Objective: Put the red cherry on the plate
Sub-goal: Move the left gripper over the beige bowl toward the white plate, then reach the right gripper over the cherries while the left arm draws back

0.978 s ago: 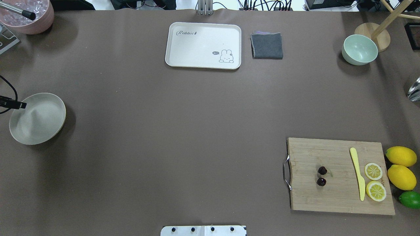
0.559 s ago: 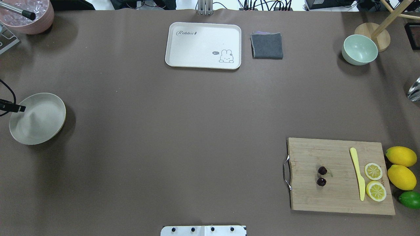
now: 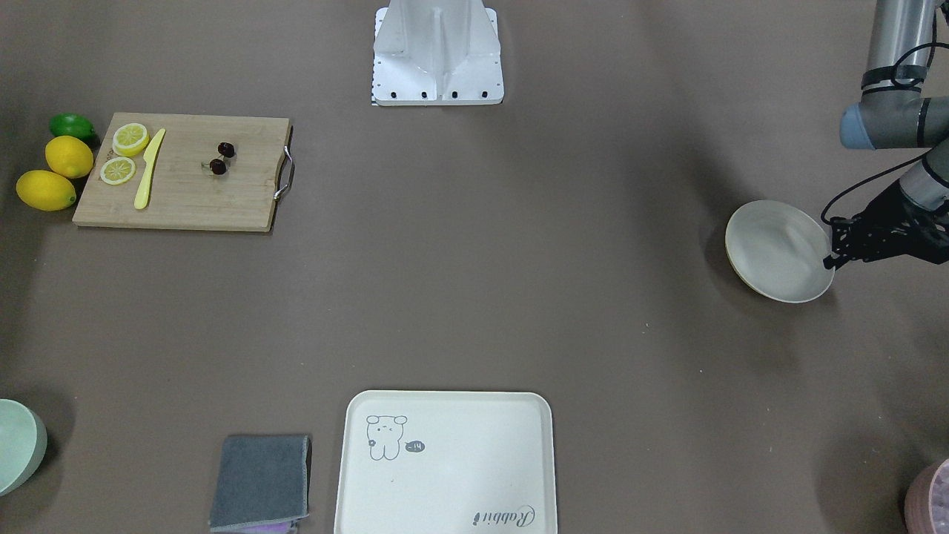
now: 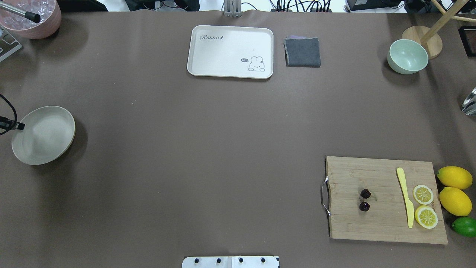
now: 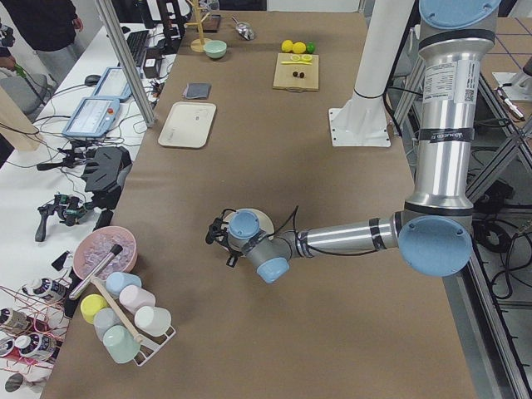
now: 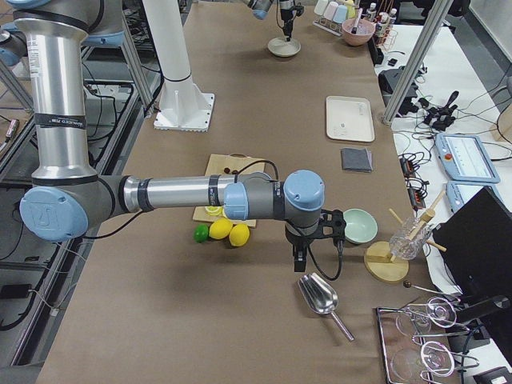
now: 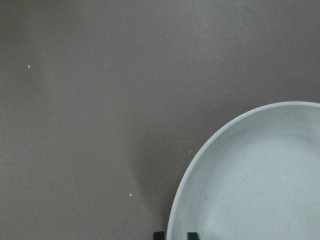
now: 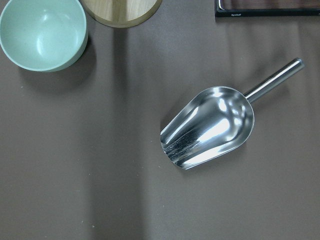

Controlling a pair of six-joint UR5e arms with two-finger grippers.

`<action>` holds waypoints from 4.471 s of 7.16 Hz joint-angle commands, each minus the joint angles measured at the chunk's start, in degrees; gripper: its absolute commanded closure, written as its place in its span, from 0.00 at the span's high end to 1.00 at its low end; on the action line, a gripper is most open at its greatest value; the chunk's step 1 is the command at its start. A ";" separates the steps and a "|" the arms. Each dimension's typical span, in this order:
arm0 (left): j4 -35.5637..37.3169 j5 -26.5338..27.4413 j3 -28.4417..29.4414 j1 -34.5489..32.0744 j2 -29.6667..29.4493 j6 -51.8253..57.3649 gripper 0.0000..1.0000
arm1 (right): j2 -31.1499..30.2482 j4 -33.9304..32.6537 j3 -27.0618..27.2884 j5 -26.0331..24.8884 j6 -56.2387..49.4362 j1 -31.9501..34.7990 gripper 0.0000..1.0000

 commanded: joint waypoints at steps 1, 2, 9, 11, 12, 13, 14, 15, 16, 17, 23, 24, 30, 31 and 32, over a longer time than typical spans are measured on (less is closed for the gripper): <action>0.92 -4.25 0.14 -2.16 0.07 -0.44 0.00 | -0.50 0.00 0.70 0.08 0.00 0.14 1.00; 3.71 -6.43 -0.03 -4.61 -0.80 -0.45 0.00 | -0.85 0.00 0.88 0.08 0.00 0.05 1.00; 8.83 -4.32 -5.90 5.05 -19.94 -35.25 0.00 | -1.73 0.53 0.88 0.70 -0.17 0.05 1.00; 10.49 3.18 -12.49 14.92 -23.03 -48.30 0.00 | -1.73 0.53 0.97 0.79 -0.09 0.05 1.00; 15.29 7.65 -15.21 18.88 -25.66 -50.52 0.00 | -1.64 0.53 2.28 0.79 0.09 -0.04 1.00; 20.21 13.35 -18.29 24.05 -26.64 -50.98 0.00 | -1.47 0.53 4.90 2.44 4.87 -1.00 1.00; 23.65 18.63 -20.58 28.45 -27.78 -51.85 0.00 | -1.29 0.62 8.49 3.41 11.27 -4.49 1.00; 24.64 22.16 -21.12 31.37 -28.49 -53.08 0.00 | -1.03 0.70 12.01 3.16 17.52 -8.87 1.00; 24.65 23.15 -21.04 32.27 -28.58 -53.35 0.00 | -0.94 0.70 15.00 3.16 21.23 -12.92 1.00; 24.74 24.90 -20.87 33.06 -28.50 -53.36 0.00 | -1.03 0.70 17.38 3.60 23.44 -14.53 1.00; 25.53 30.98 -20.60 36.85 -28.41 -53.27 0.00 | -0.85 10.32 21.36 -3.50 47.46 -31.20 1.00; 25.53 30.98 -20.43 36.85 -28.24 -53.18 0.00 | -0.85 12.20 21.36 -4.39 53.47 -34.90 1.00; 25.53 31.07 -20.07 37.02 -28.14 -52.92 0.77 | -0.94 12.31 21.36 -11.52 64.15 -46.62 1.00; 25.53 30.99 -20.51 36.59 -28.23 -53.00 0.98 | -1.38 12.57 21.36 -11.52 64.77 -47.49 1.00; 25.53 30.98 -20.78 34.84 -28.41 -52.74 0.98 | -2.34 14.22 21.28 -11.60 65.30 -48.81 1.00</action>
